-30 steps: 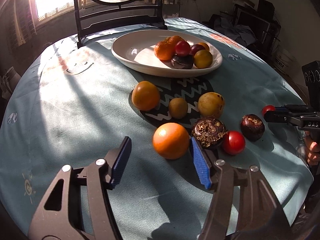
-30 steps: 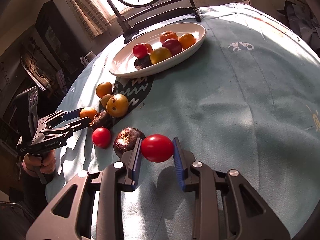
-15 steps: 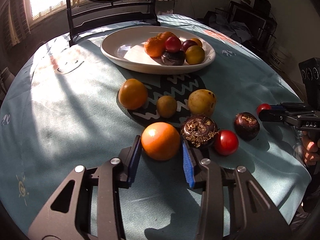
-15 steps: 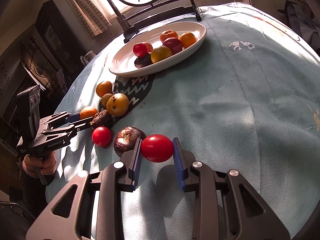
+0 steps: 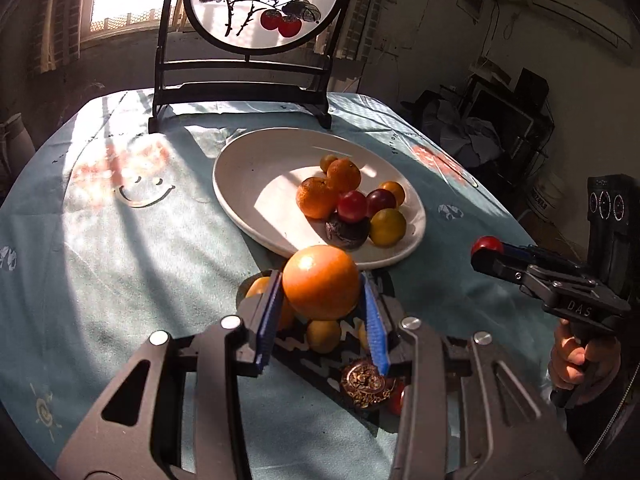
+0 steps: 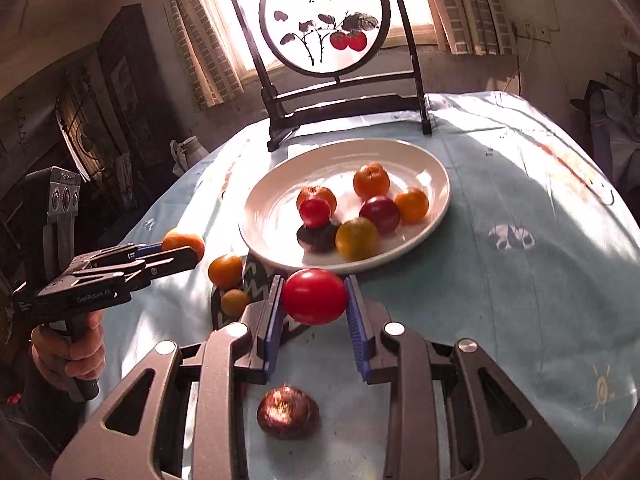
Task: Organize fruits
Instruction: 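Carry the tomato and orange over the plate and open both tools, then reach the right tool to a dark brown fruit while the left tool reaches a patterned dark fruit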
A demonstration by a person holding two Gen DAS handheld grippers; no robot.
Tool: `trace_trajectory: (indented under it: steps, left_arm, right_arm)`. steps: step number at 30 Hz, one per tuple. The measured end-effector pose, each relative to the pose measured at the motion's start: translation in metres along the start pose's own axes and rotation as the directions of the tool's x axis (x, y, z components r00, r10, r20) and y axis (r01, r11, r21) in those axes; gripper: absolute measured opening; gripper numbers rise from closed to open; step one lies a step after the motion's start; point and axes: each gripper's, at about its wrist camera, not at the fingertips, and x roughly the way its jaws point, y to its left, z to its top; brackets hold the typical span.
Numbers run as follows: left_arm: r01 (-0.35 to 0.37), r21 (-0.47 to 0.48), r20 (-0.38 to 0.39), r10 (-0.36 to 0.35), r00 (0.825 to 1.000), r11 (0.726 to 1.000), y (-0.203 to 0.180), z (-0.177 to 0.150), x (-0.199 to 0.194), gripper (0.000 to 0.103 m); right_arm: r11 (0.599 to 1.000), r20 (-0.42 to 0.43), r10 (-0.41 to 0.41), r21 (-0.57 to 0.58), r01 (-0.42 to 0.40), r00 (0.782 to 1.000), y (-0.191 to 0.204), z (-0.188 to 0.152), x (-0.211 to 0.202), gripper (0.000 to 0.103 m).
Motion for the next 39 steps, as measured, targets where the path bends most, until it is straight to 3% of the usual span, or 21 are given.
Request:
trace_trajectory:
  steps: [3,9,11,13,14,16,19,23,28,34,39]
  left_arm:
    - [-0.031,0.006,0.010,0.031,0.999,0.999,-0.003,0.023,0.018,0.039]
    - [-0.107,0.019,0.000,0.107,0.994,0.994,0.003,0.053,0.059,0.039]
    - [-0.129,0.006,-0.013,0.129,0.992,0.992,0.008,0.056,0.067,0.041]
    - [-0.176,-0.014,0.012,0.176,0.984,0.984,0.012,0.052,0.059,0.087]
    - [-0.195,-0.021,0.055,0.196,0.979,0.981,0.012,0.049,0.049,0.090]
    - [-0.216,-0.029,0.105,0.217,0.970,0.976,0.014,0.045,0.031,0.099]
    - [-0.218,-0.087,0.122,0.228,0.966,0.972,0.021,0.035,0.016,0.101]
    - [-0.233,-0.130,0.068,0.243,0.968,0.964,0.031,0.015,0.016,0.101]
    - [-0.261,-0.133,0.002,0.263,0.965,0.956,0.037,-0.004,0.018,0.101]
    - [-0.294,-0.117,0.021,0.299,0.954,0.948,0.038,-0.011,0.008,0.101]
    - [-0.289,-0.133,0.006,0.293,0.956,0.948,0.042,-0.012,0.006,0.101]
  right_arm:
    - [0.999,0.072,-0.041,0.005,0.041,0.997,-0.005,0.026,0.018,0.031]
    - [0.998,0.053,-0.061,0.022,0.060,0.997,-0.019,0.049,0.062,0.031]
    - [0.998,0.041,-0.062,0.011,0.061,0.997,-0.019,0.050,0.072,0.036]
    - [0.998,0.015,-0.061,0.004,0.060,0.998,-0.017,0.048,0.074,0.049]
    - [0.999,0.007,-0.054,-0.001,0.054,0.999,-0.016,0.047,0.072,0.054]
    - [0.999,0.026,-0.032,-0.020,0.033,0.999,-0.011,0.043,0.060,0.055]
    - [0.999,0.030,-0.015,-0.046,0.016,0.999,-0.004,0.037,0.048,0.055]
    - [0.998,-0.032,0.027,-0.055,-0.029,0.999,0.005,0.017,0.043,0.056]
    - [0.995,-0.120,0.026,-0.093,-0.037,0.992,0.014,-0.010,0.043,0.056]
    - [0.985,-0.172,0.022,-0.164,-0.051,0.985,0.024,-0.025,0.030,0.056]
    - [0.975,-0.206,0.027,-0.212,-0.071,0.978,0.027,-0.041,0.019,0.056]
